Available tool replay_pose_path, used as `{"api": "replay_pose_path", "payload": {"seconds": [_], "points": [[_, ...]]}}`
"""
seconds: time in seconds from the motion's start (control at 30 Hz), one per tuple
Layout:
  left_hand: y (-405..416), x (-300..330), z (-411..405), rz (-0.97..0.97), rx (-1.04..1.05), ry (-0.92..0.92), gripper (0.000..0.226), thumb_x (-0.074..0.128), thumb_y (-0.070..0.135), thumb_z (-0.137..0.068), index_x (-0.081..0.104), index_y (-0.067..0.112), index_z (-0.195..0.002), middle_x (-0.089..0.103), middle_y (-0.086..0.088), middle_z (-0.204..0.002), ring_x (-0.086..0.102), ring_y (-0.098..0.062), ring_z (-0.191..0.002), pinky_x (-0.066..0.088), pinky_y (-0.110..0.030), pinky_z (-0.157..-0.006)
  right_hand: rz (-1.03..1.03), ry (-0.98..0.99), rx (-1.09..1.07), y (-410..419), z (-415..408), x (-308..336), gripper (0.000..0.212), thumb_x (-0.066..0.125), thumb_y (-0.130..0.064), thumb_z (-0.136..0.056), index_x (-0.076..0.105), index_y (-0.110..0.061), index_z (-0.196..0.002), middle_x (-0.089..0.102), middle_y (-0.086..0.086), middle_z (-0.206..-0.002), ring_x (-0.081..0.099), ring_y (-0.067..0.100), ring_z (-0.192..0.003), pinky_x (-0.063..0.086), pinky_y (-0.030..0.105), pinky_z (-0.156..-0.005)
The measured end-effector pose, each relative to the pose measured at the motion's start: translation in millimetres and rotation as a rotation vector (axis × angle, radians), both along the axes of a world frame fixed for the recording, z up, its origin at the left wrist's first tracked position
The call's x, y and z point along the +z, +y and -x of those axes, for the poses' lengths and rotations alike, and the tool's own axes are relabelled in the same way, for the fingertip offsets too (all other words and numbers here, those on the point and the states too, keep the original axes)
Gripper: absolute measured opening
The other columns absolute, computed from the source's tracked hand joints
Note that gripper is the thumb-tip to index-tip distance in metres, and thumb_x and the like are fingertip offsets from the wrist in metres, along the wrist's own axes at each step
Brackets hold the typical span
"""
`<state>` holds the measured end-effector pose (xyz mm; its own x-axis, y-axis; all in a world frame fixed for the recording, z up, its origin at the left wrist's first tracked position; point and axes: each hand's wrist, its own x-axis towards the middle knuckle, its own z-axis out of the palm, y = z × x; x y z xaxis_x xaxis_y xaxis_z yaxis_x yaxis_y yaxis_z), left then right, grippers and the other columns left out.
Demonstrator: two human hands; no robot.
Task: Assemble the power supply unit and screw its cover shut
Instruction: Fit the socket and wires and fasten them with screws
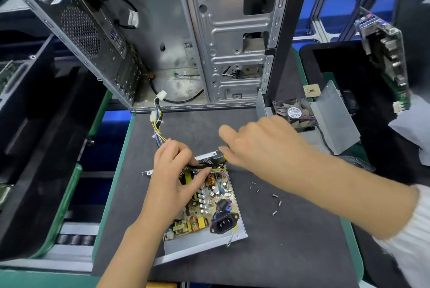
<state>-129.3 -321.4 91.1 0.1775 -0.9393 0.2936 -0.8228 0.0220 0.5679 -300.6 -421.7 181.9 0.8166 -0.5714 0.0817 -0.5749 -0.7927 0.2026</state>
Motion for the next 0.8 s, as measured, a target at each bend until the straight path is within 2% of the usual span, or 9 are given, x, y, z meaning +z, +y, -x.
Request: {"api": "replay_pose_path", "payload": {"seconds": [0.17,0.3,0.37,0.43,0.53,0.6,0.67,0.73,0.8], "points": [[0.8,2.2,-0.7,-0.001,-0.005,-0.001,0.028,0.076,0.023,-0.079,0.054,0.007,-0.075,0.048,0.000,-0.084,0.049,-0.021,-0.086,0.039,-0.033,-0.089,0.014,-0.092,0.003,-10.4,-8.3,3.1,0.061,0.080,-0.051,-0.064,0.031,-0.015,-0.060,0.036,-0.002,-0.031,0.019,0.021,-0.031,0.010,0.015,-0.043],[2.6,2.5,-0.3,-0.001,-0.013,-0.002,0.027,0.081,0.016,-0.078,0.055,0.007,-0.077,0.048,0.000,-0.085,0.049,-0.022,-0.086,0.040,-0.037,-0.089,0.051,0.005,-0.056,-9.5,-5.1,3.9,0.067,0.040,-0.072,-0.084,0.028,-0.016,-0.049,0.024,-0.006,-0.040,0.017,0.015,-0.035,0.004,0.021,-0.045],[2.8,2.5,-0.2,0.005,-0.014,0.000,0.026,0.079,0.018,-0.079,0.055,0.007,-0.077,0.048,0.000,-0.085,0.049,-0.022,-0.086,0.041,-0.036,-0.088,0.008,0.041,-0.086,-7.1,-2.3,6.6,0.067,0.044,-0.071,-0.082,0.028,-0.016,-0.048,0.030,-0.005,-0.039,0.020,0.015,-0.034,0.002,0.021,-0.046],[2.8,2.7,0.0,0.008,-0.010,0.001,0.026,0.078,0.020,-0.079,0.055,0.006,-0.076,0.048,0.000,-0.085,0.049,-0.022,-0.085,0.041,-0.036,-0.088,0.044,0.104,-0.135,-0.1,-1.2,11.6,0.058,0.063,-0.063,-0.075,0.031,-0.018,-0.055,0.040,-0.007,-0.040,0.034,0.019,-0.032,-0.001,0.019,-0.048],[1.5,2.1,0.6,0.006,-0.005,-0.002,0.027,0.081,0.016,-0.078,0.056,0.006,-0.076,0.049,0.000,-0.084,0.050,-0.022,-0.085,0.043,-0.038,-0.088,-0.086,0.150,-0.019,9.3,14.8,-15.9,0.041,0.063,-0.032,-0.087,0.024,-0.019,-0.083,0.027,-0.004,-0.061,0.038,0.019,-0.051,0.008,0.026,-0.039],[1.0,1.8,0.8,0.007,-0.003,-0.003,0.027,0.078,0.020,-0.079,0.056,0.006,-0.076,0.049,0.000,-0.084,0.050,-0.022,-0.085,0.042,-0.038,-0.088,-0.121,0.123,-0.024,11.1,23.3,-17.5,0.059,0.068,-0.012,-0.077,0.010,-0.020,-0.085,0.015,-0.001,-0.066,0.027,0.016,-0.051,0.008,0.028,-0.040],[1.2,1.4,0.5,0.007,-0.004,0.001,0.025,0.076,0.021,-0.079,0.056,0.006,-0.076,0.049,0.000,-0.085,0.049,-0.021,-0.086,0.042,-0.038,-0.088,-0.168,0.106,0.025,11.8,25.3,-14.1,0.071,0.061,0.007,-0.059,0.001,-0.021,-0.082,0.008,-0.001,-0.068,0.018,0.013,-0.051,0.008,0.029,-0.042],[1.3,1.3,0.8,0.005,-0.004,0.004,0.025,0.077,0.020,-0.079,0.056,0.007,-0.076,0.048,0.001,-0.085,0.049,-0.020,-0.087,0.042,-0.038,-0.088,-0.206,0.118,0.055,10.5,20.9,-6.8,0.066,0.054,0.010,-0.055,0.004,-0.022,-0.083,0.012,-0.002,-0.068,0.018,0.013,-0.051,0.010,0.029,-0.042],[1.0,2.1,1.2,0.005,0.000,0.005,0.025,0.076,0.021,-0.079,0.055,0.007,-0.076,0.048,0.001,-0.085,0.049,-0.020,-0.087,0.041,-0.037,-0.088,-0.158,0.134,0.076,5.6,14.0,-3.1,0.054,0.055,0.008,-0.065,0.013,-0.020,-0.086,0.017,-0.001,-0.068,0.020,0.014,-0.050,0.010,0.029,-0.042]]}}
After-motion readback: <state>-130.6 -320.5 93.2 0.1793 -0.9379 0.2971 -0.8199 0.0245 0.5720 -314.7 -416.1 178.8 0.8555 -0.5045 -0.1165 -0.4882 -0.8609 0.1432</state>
